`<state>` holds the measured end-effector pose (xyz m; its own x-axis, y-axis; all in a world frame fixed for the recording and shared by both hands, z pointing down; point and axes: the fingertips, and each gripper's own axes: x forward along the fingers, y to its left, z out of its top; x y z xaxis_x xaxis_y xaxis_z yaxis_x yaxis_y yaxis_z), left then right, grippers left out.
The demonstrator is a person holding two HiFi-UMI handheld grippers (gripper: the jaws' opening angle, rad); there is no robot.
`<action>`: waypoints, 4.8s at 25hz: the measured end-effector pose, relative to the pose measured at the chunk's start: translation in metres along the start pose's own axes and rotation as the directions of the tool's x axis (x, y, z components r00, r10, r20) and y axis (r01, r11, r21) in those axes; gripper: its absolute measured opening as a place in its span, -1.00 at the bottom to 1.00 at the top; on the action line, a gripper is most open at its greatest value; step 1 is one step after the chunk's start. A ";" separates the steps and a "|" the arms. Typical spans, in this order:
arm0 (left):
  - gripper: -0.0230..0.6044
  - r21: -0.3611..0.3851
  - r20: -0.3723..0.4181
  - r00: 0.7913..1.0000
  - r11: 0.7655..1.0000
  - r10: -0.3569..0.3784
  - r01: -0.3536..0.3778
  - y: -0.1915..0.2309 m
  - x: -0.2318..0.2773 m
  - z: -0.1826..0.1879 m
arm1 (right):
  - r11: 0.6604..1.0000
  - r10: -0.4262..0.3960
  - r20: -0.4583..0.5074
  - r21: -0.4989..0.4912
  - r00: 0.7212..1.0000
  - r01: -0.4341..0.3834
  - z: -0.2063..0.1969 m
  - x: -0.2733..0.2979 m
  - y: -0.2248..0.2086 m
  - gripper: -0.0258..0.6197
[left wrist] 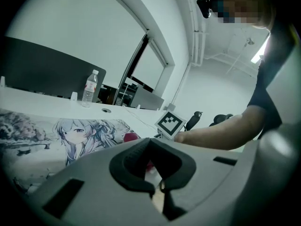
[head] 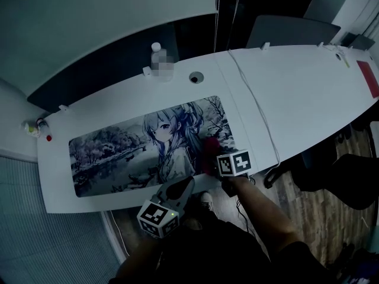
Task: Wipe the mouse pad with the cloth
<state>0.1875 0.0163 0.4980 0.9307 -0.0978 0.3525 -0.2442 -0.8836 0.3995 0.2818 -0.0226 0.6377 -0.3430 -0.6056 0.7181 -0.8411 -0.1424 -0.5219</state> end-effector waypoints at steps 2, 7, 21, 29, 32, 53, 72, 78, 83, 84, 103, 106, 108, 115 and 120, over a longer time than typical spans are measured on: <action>-0.91 0.001 0.000 1.000 1.000 0.001 -0.001 0.000 0.000 0.001 | 1.000 0.013 0.001 0.007 1.000 -0.013 0.000 -0.001 0.002 -0.59; -0.91 0.009 0.003 1.000 1.000 0.013 -0.013 0.003 -0.001 0.005 | 0.999 0.034 0.030 0.002 0.999 -0.034 0.011 -0.006 0.007 -0.59; -0.91 0.042 0.017 0.994 0.993 0.106 -0.107 0.023 -0.020 0.027 | 1.000 0.013 0.056 0.016 0.998 -0.014 0.064 0.007 -0.011 -0.59; -0.91 0.029 -0.008 0.997 0.997 0.072 -0.072 0.055 -0.034 0.023 | 0.997 -0.039 0.034 0.075 0.999 0.037 0.071 0.028 -0.017 -0.59; -0.91 0.007 -0.009 0.998 0.998 0.061 -0.061 0.069 -0.041 0.021 | 0.994 -0.050 0.030 0.096 0.998 0.047 0.074 0.034 -0.012 -0.59; -0.91 -0.079 0.053 0.989 0.988 0.140 -0.135 0.153 -0.140 0.009 | 1.000 -0.005 -0.060 -0.007 0.998 0.005 0.078 0.131 0.115 -0.59; -0.91 -0.171 0.100 0.950 0.946 0.296 -0.276 0.247 -0.288 -0.027 | 0.982 0.103 -0.152 -0.143 0.983 -0.125 0.060 0.265 0.306 -0.59; -0.91 -0.184 0.103 0.939 0.934 0.327 -0.306 0.273 -0.329 -0.035 | 0.970 0.133 -0.182 -0.178 0.974 -0.166 0.049 0.299 0.363 -0.59; -0.91 -0.194 0.108 0.933 0.928 0.344 -0.319 0.289 -0.355 -0.038 | 0.961 0.148 -0.204 -0.199 0.968 -0.190 0.039 0.320 0.400 -0.59; -0.91 -0.196 0.108 0.932 0.926 0.346 -0.322 0.292 -0.360 -0.039 | 0.959 0.151 -0.210 -0.204 0.966 -0.194 0.037 0.324 0.407 -0.59; -0.91 -0.194 0.119 0.936 0.932 0.332 -0.306 0.308 -0.382 -0.037 | 0.955 0.144 -0.226 -0.223 0.963 -0.195 0.027 0.339 0.437 -0.59; -0.91 -0.190 0.117 0.937 0.933 0.330 -0.305 0.308 -0.384 -0.035 | 0.958 0.145 -0.226 -0.211 0.963 -0.194 0.028 0.338 0.437 -0.59; -0.91 -0.188 0.118 0.938 0.935 0.326 -0.302 0.309 -0.386 -0.034 | 0.959 0.154 -0.219 -0.202 0.964 -0.199 0.030 0.336 0.440 -0.59; -0.91 -0.148 0.126 0.952 0.954 0.281 -0.262 0.307 -0.379 -0.020 | 0.960 0.159 -0.165 -0.205 0.973 -0.192 0.048 0.325 0.449 -0.59; -0.91 -0.104 0.134 0.958 0.965 0.253 -0.240 0.309 -0.369 -0.006 | 0.963 0.148 -0.126 -0.208 0.981 -0.172 0.068 0.325 0.447 -0.59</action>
<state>-0.2327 -0.2178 0.4962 0.8665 -0.3788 0.3250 -0.4877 -0.7815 0.3892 -0.1770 -0.3367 0.6063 -0.5138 -0.5169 0.6847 -0.8377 0.1300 -0.5305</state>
